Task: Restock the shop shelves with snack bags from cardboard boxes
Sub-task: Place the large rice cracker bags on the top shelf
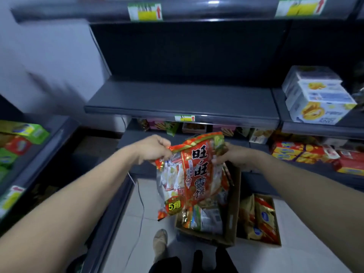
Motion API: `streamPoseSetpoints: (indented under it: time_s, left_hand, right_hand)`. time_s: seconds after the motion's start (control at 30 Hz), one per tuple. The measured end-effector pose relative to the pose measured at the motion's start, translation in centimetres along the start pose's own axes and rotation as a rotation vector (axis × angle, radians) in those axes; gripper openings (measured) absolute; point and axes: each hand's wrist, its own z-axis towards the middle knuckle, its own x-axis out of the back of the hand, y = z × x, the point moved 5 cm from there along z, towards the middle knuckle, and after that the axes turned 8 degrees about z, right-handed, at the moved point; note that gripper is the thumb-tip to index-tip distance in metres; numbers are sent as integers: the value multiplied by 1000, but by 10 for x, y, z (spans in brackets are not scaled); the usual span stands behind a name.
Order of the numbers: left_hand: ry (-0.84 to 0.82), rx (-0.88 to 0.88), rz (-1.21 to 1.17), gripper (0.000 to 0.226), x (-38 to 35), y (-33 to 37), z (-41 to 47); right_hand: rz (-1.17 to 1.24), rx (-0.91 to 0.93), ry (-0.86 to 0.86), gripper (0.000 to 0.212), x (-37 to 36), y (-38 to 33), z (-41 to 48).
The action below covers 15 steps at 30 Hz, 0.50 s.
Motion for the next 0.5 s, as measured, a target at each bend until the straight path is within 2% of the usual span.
streamPoseSetpoints:
  time_s: [0.1, 0.2, 0.3, 0.37, 0.43, 0.5]
  left_hand:
    - [38, -123, -100, 18, 44, 36, -27]
    - [143, -211, -190, 22, 89, 65, -47]
    - [346, -317, -354, 24, 138, 95, -65]
    - [496, -391, -503, 29, 168, 115, -75]
    - [621, -471, -628, 24, 192, 141, -86]
    - [696, -552, -728, 16, 213, 165, -96]
  right_hand:
    - [269, 32, -76, 42, 6, -28, -10]
    - [301, 130, -126, 44, 9, -76, -33]
    - [339, 336, -20, 39, 19, -141, -57]
    - [384, 484, 75, 43, 27, -188, -76]
    - [366, 601, 176, 45, 36, -231, -95]
    - [360, 691, 253, 29, 43, -267, -113]
